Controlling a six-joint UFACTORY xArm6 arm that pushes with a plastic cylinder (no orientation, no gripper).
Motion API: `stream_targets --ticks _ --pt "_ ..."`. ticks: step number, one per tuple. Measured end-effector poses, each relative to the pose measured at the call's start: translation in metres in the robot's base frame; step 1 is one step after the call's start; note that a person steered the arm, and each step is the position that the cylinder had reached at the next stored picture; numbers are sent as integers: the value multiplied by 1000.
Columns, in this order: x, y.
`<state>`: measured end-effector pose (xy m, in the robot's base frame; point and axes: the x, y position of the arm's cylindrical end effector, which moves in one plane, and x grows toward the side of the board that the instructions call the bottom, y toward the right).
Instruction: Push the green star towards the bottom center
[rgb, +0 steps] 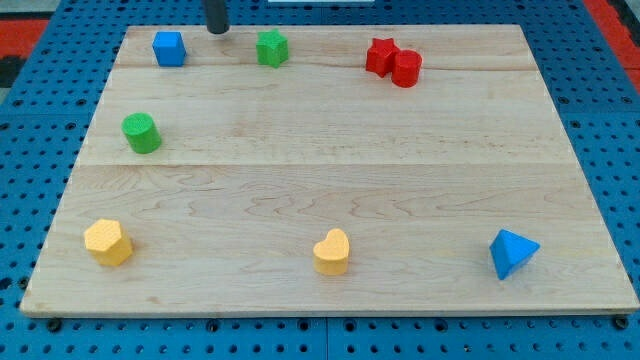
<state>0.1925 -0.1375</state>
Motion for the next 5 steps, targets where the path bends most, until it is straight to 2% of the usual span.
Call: stream_targets --ticks 1,3,4,5 --pt "9 59" --pt "16 27" --pt "1 34" --pt "14 86"
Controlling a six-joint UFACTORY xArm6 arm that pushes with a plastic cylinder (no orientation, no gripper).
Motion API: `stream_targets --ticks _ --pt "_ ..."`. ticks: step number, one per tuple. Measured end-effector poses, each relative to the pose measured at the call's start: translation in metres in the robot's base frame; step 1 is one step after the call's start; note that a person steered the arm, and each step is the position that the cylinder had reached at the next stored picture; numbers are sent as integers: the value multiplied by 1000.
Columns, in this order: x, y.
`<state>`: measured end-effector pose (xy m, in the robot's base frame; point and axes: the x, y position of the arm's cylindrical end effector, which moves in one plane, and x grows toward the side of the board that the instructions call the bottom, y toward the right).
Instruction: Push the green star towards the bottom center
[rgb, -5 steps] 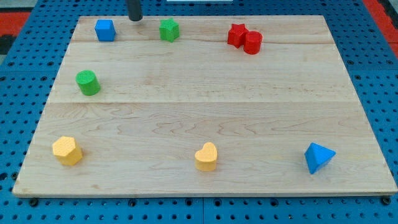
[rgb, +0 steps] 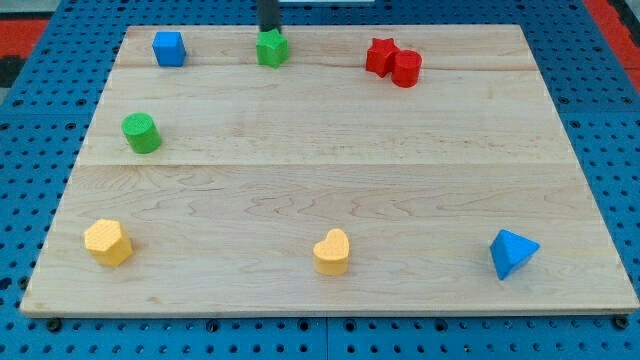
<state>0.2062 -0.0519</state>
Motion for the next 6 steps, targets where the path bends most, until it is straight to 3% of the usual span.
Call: stream_targets --ticks 1,3,6 --pt "16 -8" --pt "91 -58" --pt "172 -48"
